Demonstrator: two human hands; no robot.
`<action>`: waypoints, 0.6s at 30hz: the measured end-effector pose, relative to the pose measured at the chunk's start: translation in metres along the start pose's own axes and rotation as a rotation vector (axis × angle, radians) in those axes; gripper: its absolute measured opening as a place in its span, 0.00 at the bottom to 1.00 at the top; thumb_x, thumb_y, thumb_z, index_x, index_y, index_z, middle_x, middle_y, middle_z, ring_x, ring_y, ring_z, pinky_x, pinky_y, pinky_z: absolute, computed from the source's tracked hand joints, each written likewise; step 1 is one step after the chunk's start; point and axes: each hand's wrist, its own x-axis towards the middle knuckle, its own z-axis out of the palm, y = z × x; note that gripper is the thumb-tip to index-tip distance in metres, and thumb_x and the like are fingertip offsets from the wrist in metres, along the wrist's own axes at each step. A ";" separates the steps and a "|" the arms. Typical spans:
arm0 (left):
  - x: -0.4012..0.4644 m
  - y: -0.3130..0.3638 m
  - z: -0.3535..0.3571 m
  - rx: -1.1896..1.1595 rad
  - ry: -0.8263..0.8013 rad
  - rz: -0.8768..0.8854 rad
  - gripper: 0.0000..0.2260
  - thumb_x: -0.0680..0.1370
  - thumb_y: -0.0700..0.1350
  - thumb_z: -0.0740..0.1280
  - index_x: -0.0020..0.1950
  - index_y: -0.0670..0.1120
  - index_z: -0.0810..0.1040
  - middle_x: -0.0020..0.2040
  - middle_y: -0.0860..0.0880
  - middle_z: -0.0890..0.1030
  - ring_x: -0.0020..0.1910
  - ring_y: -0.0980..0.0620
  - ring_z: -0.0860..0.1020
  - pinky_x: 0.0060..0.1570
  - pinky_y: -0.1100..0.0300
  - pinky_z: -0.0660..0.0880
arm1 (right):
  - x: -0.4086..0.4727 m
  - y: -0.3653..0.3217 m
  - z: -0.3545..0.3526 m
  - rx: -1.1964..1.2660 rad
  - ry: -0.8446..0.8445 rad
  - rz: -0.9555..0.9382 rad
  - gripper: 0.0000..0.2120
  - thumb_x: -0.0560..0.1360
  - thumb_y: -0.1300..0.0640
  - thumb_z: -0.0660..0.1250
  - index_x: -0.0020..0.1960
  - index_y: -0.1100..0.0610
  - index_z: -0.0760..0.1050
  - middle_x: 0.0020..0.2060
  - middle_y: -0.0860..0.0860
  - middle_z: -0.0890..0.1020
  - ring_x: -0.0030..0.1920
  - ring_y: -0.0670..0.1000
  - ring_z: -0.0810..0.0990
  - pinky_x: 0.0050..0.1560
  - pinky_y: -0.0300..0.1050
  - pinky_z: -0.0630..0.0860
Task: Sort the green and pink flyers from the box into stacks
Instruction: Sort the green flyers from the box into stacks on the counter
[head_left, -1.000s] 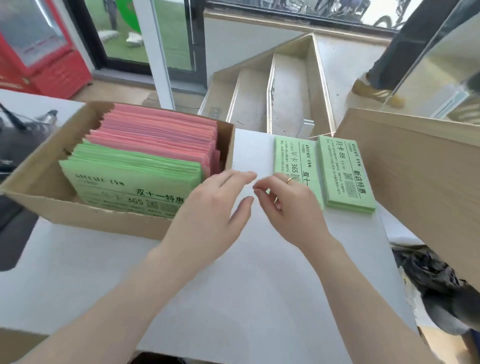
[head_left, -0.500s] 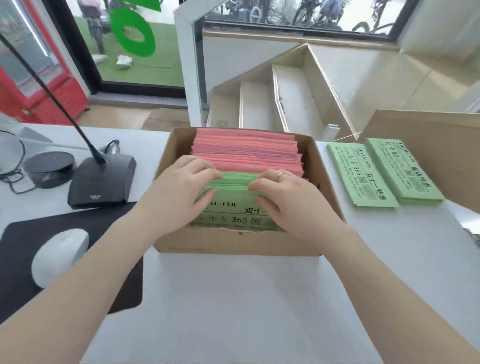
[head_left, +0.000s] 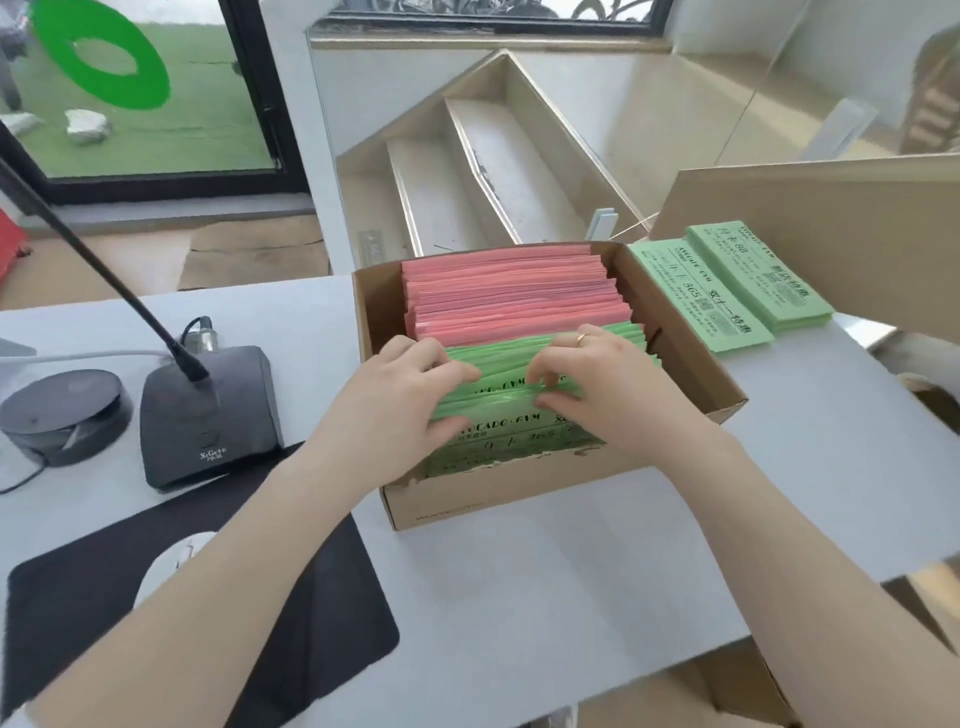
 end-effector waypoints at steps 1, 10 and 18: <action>0.000 0.001 0.001 -0.004 -0.003 0.016 0.14 0.65 0.47 0.76 0.48 0.45 0.82 0.40 0.47 0.78 0.41 0.42 0.76 0.39 0.52 0.76 | -0.002 0.000 -0.001 -0.005 -0.015 0.012 0.07 0.72 0.57 0.71 0.49 0.56 0.80 0.41 0.50 0.80 0.44 0.53 0.72 0.42 0.45 0.68; 0.002 0.007 0.001 -0.001 -0.010 0.016 0.10 0.67 0.46 0.75 0.43 0.44 0.79 0.40 0.48 0.78 0.41 0.44 0.76 0.35 0.55 0.73 | -0.011 0.007 -0.007 -0.088 -0.203 0.194 0.13 0.74 0.45 0.66 0.53 0.52 0.77 0.48 0.47 0.79 0.51 0.52 0.75 0.51 0.46 0.72; 0.005 0.012 0.005 0.054 -0.227 -0.299 0.14 0.77 0.53 0.63 0.62 0.53 0.70 0.46 0.47 0.70 0.48 0.43 0.76 0.44 0.54 0.74 | -0.004 0.021 -0.012 -0.265 -0.342 0.295 0.05 0.74 0.55 0.66 0.49 0.52 0.72 0.48 0.50 0.79 0.52 0.56 0.76 0.40 0.45 0.70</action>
